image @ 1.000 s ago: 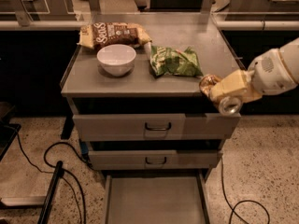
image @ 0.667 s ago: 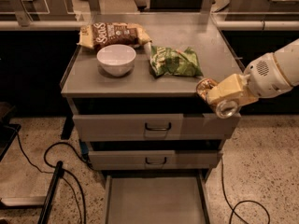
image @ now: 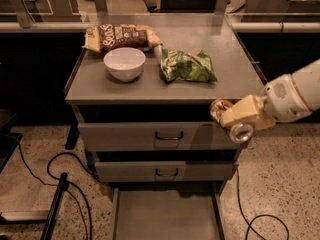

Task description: Place orange can into bottom drawer

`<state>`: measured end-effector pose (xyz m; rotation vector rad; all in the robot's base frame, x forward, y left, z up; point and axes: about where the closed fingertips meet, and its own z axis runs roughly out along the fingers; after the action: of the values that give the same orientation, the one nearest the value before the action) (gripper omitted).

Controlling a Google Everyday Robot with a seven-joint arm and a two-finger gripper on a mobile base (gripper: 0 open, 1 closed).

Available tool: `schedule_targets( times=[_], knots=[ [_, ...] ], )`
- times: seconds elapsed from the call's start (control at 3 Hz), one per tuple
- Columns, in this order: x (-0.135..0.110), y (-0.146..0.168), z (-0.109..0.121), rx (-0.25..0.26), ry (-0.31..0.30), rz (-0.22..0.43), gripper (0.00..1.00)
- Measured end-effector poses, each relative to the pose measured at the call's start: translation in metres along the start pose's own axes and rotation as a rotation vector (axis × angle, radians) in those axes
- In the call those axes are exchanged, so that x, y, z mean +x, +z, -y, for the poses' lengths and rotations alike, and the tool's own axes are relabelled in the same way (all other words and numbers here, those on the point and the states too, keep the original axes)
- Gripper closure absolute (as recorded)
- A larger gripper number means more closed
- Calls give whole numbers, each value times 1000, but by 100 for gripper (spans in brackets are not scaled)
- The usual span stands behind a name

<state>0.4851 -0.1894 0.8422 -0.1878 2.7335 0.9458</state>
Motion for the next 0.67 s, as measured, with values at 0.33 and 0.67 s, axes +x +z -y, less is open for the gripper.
schedule_targets(
  times=[0.33,0.67],
  knots=[
    [55,35,4,-67,85,-73,100],
    [94,72,10,-116,148,-153,100]
  ],
)
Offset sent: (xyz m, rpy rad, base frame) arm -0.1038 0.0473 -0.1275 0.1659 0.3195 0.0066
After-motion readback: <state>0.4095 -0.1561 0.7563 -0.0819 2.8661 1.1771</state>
